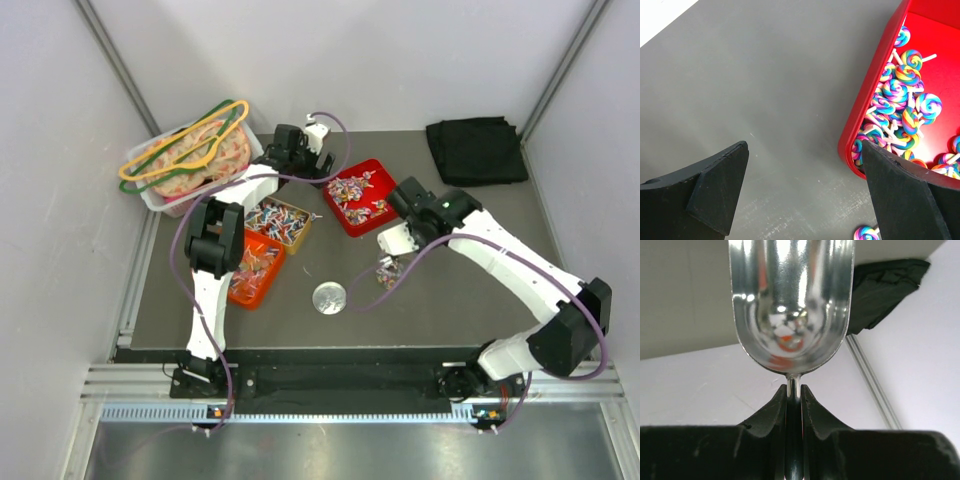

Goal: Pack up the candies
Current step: Scoop the fake candies from the storage box.

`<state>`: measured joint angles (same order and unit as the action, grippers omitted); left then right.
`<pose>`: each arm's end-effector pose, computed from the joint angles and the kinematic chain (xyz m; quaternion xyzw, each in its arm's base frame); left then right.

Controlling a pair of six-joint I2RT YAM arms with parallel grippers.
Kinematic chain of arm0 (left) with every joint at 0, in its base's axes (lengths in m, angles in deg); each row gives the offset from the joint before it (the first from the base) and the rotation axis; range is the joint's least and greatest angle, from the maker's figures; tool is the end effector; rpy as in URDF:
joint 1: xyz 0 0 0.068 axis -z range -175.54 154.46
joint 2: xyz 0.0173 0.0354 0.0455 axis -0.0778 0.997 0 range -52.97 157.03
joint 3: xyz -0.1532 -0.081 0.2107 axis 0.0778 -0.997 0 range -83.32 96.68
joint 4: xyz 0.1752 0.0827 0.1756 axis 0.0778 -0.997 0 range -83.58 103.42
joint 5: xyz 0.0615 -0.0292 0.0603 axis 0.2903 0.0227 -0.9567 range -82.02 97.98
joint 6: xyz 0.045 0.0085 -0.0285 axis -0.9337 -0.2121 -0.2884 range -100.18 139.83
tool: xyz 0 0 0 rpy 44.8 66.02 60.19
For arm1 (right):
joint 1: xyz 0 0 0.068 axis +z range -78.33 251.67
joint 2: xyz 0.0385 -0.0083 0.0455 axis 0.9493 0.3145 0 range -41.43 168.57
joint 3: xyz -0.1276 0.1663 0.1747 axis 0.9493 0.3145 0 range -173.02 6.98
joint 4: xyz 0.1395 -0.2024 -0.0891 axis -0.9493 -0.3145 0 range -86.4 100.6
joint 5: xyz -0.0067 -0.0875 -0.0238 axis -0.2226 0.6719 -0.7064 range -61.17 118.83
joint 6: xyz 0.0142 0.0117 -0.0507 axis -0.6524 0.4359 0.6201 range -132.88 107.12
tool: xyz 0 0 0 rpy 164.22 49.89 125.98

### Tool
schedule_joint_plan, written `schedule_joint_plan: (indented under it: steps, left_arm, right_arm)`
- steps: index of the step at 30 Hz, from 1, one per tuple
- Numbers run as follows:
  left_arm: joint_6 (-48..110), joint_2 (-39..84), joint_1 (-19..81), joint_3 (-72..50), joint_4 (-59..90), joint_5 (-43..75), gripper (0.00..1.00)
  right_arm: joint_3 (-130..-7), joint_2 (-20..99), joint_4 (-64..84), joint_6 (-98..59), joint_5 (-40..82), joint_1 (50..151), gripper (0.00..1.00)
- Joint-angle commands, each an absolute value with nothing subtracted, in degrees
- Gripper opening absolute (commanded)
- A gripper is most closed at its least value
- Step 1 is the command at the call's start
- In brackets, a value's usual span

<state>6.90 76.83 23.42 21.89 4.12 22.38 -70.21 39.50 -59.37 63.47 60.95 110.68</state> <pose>0.4953 -0.1794 0.2084 0.2971 0.8257 -0.1350 0.4601 0.2108 0.1464 0.3182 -0.7830 0.5417 -0.3030 0.0412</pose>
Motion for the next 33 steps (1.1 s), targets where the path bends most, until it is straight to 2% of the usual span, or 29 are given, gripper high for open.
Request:
schedule_joint_plan:
  steps: [1,4,8,12,16,22,26,33]
  left_arm:
    - [7.69,74.12,22.92,23.47,7.18,23.63,0.99]
    - [8.05,74.65,22.83,24.17,7.35,24.68,0.99]
    - [8.31,76.14,22.83,26.63,6.65,26.08,0.99]
    - [9.10,77.90,22.92,28.92,5.86,28.19,0.99]
    - [7.62,80.27,23.27,31.29,4.46,27.85,0.98]
    - [5.32,81.51,23.27,32.26,2.09,26.44,0.94]
    - [5.15,80.63,22.92,30.68,1.29,27.05,0.90]
    - [4.53,80.54,22.74,30.68,-0.64,28.46,0.71]
  right_arm:
    - [-81.23,39.51,-61.81,60.60,55.03,109.21,0.00]
    - [-84.94,40.31,-60.69,60.06,50.72,107.01,0.00]
    - [-82.06,42.32,-46.67,63.22,51.06,104.72,0.00]
    - [-83.01,48.99,-35.93,63.67,50.89,101.83,0.00]
    - [-91.69,60.58,-31.59,62.79,50.10,99.28,0.00]
    - [-98.84,70.44,-27.20,60.95,48.26,96.99,0.00]
    - [-99.73,72.38,-24.39,59.10,44.66,95.32,0.00]
    - [-90.60,71.95,-14.63,63.40,45.26,94.61,0.00]
